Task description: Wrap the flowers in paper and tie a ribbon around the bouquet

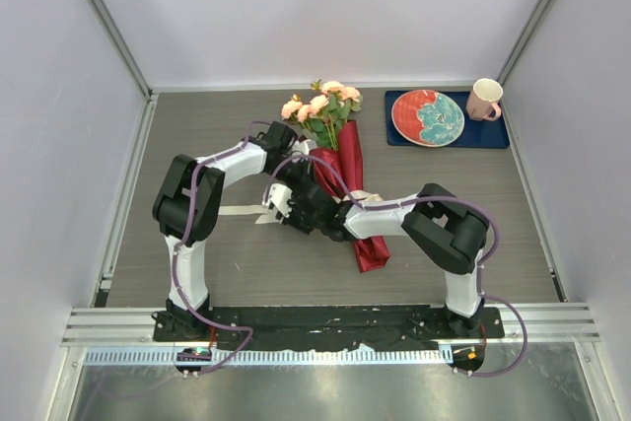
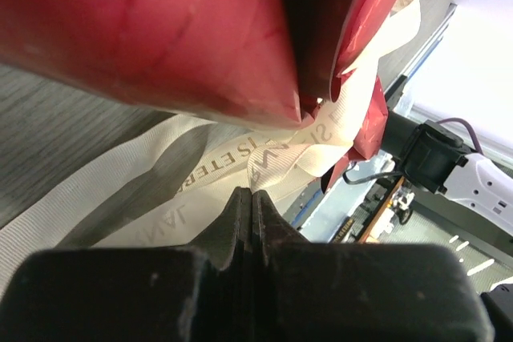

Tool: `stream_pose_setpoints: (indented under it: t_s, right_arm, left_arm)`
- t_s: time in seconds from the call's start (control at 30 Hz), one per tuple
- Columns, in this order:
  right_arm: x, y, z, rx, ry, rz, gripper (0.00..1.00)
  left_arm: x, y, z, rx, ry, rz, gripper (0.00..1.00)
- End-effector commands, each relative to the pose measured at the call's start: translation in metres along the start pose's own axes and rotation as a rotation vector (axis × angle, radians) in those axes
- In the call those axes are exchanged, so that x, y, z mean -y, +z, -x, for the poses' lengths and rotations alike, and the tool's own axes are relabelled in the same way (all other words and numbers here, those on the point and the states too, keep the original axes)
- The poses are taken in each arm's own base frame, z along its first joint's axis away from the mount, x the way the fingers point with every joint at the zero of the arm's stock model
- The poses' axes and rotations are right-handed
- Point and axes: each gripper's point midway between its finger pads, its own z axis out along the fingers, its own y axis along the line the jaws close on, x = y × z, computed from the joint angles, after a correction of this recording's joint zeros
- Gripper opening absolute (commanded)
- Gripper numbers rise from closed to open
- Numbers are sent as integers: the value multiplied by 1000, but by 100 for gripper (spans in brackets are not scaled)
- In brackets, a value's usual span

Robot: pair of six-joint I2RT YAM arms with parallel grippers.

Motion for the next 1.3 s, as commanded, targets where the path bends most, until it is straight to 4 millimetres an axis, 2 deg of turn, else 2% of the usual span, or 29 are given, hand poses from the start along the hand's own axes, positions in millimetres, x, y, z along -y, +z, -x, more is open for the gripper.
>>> stream_pose_setpoints:
  t_s: [0.0,0.03,0.07,0.17,0.2,0.3,0.37,0.4,0.43,0.47,0.5,0.57,0.6,0.7,0.73,0.8,0.83,0.87,0.9,0.93,0.97,1.0,1.03,1.07,1.1,1.13,1.2,1.27]
  right_arm:
    - [15,4,-14,-57,-35,-77,22]
    - [16,1,-12,-48,-40,-81,18]
    - [17,-1,-7,-28,-43,-80,10]
    - [9,-15,14,52,-77,-27,0]
    - [12,-26,27,80,-73,-32,0]
    - [-18,-44,40,96,-60,101,0]
    - [-38,-67,58,145,-1,178,0]
    - [-48,-73,52,145,35,208,0]
    - [-51,-90,65,192,105,221,0]
    - [-53,-96,71,228,151,231,0]
    - [-63,-103,63,226,183,272,0]
    - [-69,-124,73,272,271,311,0]
    - [-78,-129,66,263,311,345,0]
    - [-81,-154,76,294,424,379,0]
    - [-79,-161,78,300,449,371,0]
    - [-70,-179,79,304,507,343,0]
    - [-61,-181,71,282,536,286,0]
    - [-48,-192,72,296,587,229,0]
    - [-30,-195,61,269,638,150,0]
    - [-9,-196,36,195,702,5,0]
    - [11,-211,33,217,749,-96,0]
    - [25,-219,22,204,836,-178,0]
    - [49,-231,-4,160,886,-348,0]
    - [61,-243,-15,154,924,-439,0]
    - [73,-259,-22,189,1055,-542,0]
    - [77,-271,-48,122,1097,-641,0]
    - [87,-286,-67,127,1166,-764,0]
    - [92,-291,-92,98,1247,-857,0]
  left_arm:
    - [6,-5,-5,-15,3,-29,0]
    - [7,-6,-4,-13,2,-32,0]
    - [5,-8,-3,-4,4,-23,0]
    - [6,-13,-1,9,-1,-21,0]
    - [6,-13,-1,10,-4,-22,0]
    - [10,-14,0,18,-12,-38,0]
    - [14,-15,0,33,-9,-60,0]
    - [18,-16,0,39,-25,-71,0]
    - [21,-17,0,46,-28,-81,0]
    - [26,-18,1,66,-9,-102,0]
    - [30,-19,1,75,-11,-118,0]
    - [39,-18,-1,90,-25,-147,0]
    - [47,-22,-2,105,-12,-163,0]
    - [65,-25,1,163,-13,-221,0]
    - [76,-30,11,211,-13,-266,0]
    - [80,-33,17,270,-23,-280,0]
    - [85,-37,23,304,-27,-299,0]
    - [83,-36,27,334,-41,-296,0]
    - [86,-40,31,363,-41,-302,0]
    - [86,-41,35,390,-42,-304,0]
    - [85,-41,40,418,-60,-296,0]
    - [84,-41,43,430,-67,-291,0]
    - [81,-40,44,439,-81,-281,0]
    - [78,-40,47,458,-93,-268,0]
    - [76,-40,49,473,-99,-260,0]
    - [76,-42,50,490,-97,-262,0]
    - [76,-46,54,534,-98,-254,0]
    - [75,-49,54,553,-99,-242,0]
